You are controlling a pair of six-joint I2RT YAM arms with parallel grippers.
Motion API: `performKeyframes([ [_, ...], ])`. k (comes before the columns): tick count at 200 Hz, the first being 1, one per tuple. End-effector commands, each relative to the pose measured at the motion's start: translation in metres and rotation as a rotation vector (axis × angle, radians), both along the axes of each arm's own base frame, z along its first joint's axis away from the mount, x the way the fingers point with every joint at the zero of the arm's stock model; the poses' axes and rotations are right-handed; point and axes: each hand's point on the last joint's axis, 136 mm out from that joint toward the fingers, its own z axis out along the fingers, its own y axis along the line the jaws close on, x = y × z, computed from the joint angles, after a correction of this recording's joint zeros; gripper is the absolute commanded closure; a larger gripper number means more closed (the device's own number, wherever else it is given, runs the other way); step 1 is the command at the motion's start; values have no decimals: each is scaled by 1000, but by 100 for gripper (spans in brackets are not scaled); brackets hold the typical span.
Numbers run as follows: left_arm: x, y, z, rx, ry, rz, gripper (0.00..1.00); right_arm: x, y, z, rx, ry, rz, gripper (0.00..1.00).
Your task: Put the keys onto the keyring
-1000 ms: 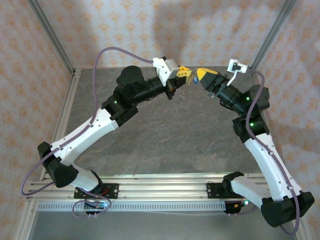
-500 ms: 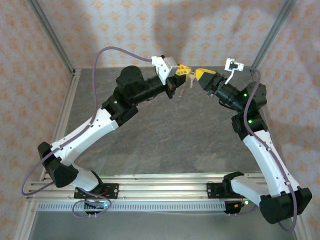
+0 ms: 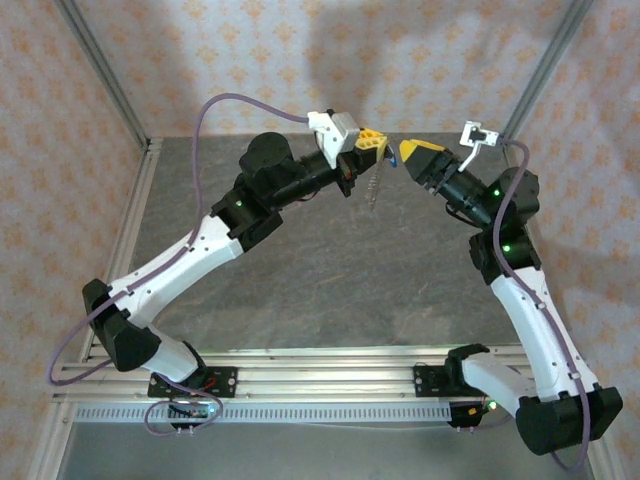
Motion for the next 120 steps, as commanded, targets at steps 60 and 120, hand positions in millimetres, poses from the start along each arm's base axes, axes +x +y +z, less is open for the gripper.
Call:
performKeyframes([
  [60,35,24,6,-172,129,3,100,-2,-7,22,94,-21,-17,47],
  [120,72,56,-6,-330,312,-45,100,29,-11,24,207,15,-47,47],
])
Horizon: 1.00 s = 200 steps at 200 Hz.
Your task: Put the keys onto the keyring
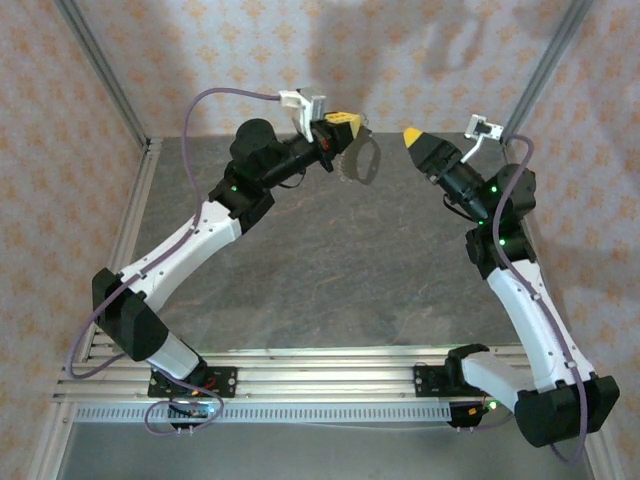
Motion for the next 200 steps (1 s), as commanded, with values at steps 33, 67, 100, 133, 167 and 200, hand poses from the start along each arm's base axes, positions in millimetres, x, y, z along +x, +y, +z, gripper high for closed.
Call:
performKeyframes([
  [33,18,17,12,-241,115,-146,100,22,4,10,89,-20,30,47],
  [67,28,11,2,-276,179,-207,100,39,12,3,86,-4,65,47],
  [100,32,4,2,-307,219,-262,100,49,15,1,94,-3,73,48],
  [133,33,-1,6,-347,259,-318,100,51,17,4,105,-14,90,48],
  [167,36,-3,9,-420,301,-369,100,49,19,3,98,-18,108,47],
  [200,37,-5,12,-456,320,-396,100,53,22,-2,113,-10,127,47],
])
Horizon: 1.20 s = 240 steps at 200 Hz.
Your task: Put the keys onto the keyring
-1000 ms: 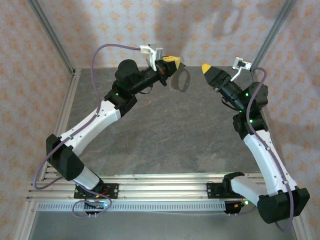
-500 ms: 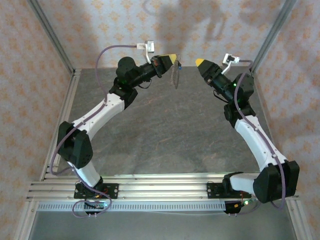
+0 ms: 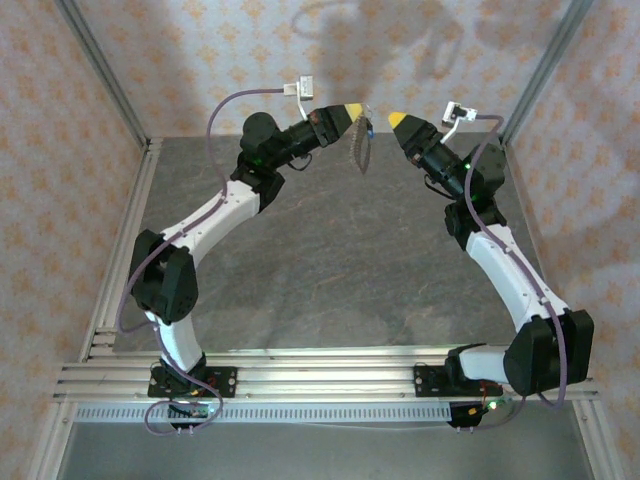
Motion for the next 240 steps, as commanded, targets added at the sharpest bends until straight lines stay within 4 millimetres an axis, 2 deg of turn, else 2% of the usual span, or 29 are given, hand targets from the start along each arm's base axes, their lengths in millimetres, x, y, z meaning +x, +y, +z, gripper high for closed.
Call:
performKeyframes([
  [1,-15,4,35,-88,-71,-53,100,-8,2,24,26,-90,35,47],
  [62,-22,-3,36,-100,-57,-92,100,1,11,22,85,-99,91,49],
  [120,-24,-8,35,-104,-47,-104,100,-6,27,25,82,-120,140,54],
  [140,-23,-8,35,-105,-46,-103,100,-5,31,23,82,-115,151,60],
  [173,-23,-9,35,-105,-45,-99,100,-6,32,16,82,-105,152,82],
  [207,-23,-10,35,-108,-44,-99,100,-6,31,8,78,-89,149,98],
  [240,-22,-12,34,-108,-44,-102,100,-8,38,3,71,-78,178,100],
])
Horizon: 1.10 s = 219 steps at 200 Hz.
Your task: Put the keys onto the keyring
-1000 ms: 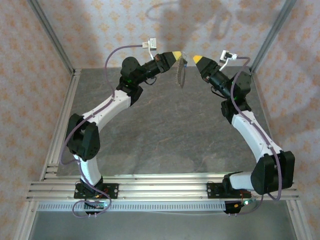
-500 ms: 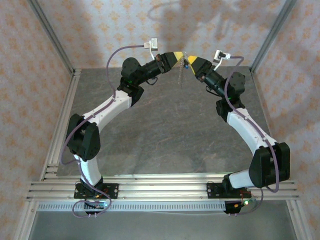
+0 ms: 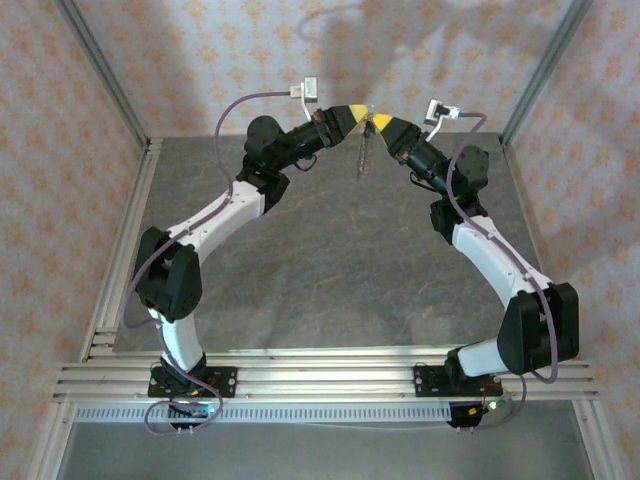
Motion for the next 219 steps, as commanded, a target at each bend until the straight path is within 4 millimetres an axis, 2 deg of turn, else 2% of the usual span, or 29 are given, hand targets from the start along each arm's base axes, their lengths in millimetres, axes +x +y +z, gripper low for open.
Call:
performKeyframes([
  [1,-14,0,33,-53,-100,-22,100,-11,8,5,-7,-48,43,100],
  [39,-15,-1,34,-57,-102,-19,100,-14,22,-5,-37,-28,82,100],
  [95,-16,-1,35,-57,-105,-17,100,-15,21,-22,-54,5,70,100],
  [119,-15,0,34,-56,-102,-15,100,-17,20,-23,-62,8,68,100],
  [122,-15,0,34,-56,-103,-14,100,-17,19,-23,-64,10,64,98],
  [139,-15,-1,33,-52,-96,-14,100,-17,12,-20,-78,9,29,74],
  [150,-15,-1,32,-49,-92,-11,100,-17,2,-16,-77,6,-7,64],
  [185,-13,-1,28,-36,-83,-1,100,-20,-36,3,-43,-22,-116,60],
  [219,-11,-3,27,-33,-78,-2,100,-19,-39,21,-23,-49,-130,57],
])
